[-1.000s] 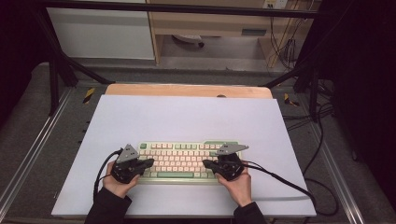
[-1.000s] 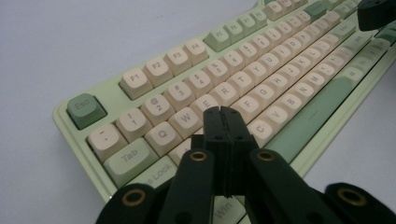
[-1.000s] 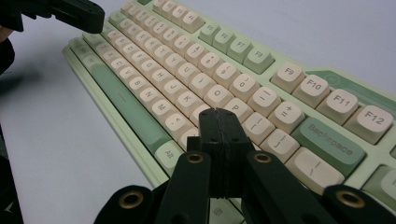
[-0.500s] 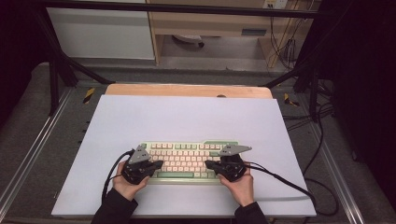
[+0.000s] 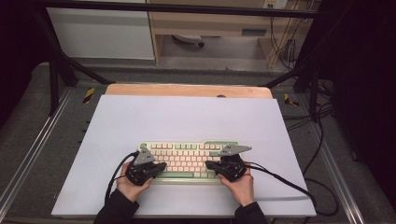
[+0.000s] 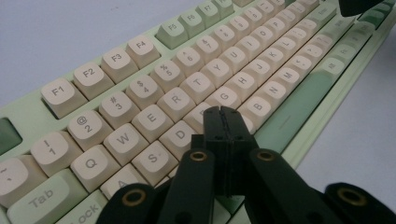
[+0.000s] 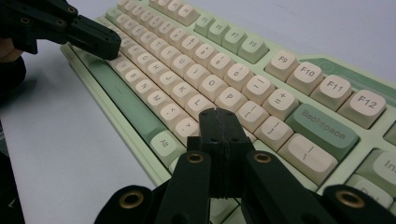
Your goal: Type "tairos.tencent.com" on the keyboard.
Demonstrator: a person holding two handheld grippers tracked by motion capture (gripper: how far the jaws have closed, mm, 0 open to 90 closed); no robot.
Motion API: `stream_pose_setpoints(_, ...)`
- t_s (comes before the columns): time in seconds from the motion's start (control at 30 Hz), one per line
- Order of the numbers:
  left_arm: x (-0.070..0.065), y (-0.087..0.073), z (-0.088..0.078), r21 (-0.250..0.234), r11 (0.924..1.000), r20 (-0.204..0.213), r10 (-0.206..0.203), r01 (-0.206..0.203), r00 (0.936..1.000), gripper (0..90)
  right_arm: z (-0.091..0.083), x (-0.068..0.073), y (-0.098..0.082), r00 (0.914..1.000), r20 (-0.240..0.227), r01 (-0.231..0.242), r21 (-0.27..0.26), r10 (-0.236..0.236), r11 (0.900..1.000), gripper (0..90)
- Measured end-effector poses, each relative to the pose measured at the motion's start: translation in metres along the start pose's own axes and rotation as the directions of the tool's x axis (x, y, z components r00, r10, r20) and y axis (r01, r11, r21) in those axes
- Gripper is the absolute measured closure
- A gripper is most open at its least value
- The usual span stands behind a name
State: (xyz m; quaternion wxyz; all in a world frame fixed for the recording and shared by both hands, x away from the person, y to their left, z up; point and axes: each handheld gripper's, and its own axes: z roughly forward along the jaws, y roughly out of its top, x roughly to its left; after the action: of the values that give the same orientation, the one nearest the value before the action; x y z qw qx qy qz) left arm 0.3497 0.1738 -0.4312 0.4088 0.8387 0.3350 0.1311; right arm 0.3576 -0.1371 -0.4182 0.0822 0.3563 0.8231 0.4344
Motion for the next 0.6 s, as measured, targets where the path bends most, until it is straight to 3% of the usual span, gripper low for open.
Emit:
stream_pose_setpoints(0.3, 0.0, -0.002, 0.002, 0.005, 1.0, 0.003, 0.002, -0.002, 1.0, 89.9, 0.0, 0.0, 0.0, 1.0, -0.004, -0.002, -0.008, 0.002, 1.0, 90.0)
stream_pose_setpoints(0.6, 0.005, -0.001, -0.009, -0.029, 0.9996, -0.003, -0.008, 0.008, 1.0, 89.9, -0.002, -0.002, 0.0, 1.0, -0.003, -0.009, -0.011, 0.009, 1.0, 90.0)
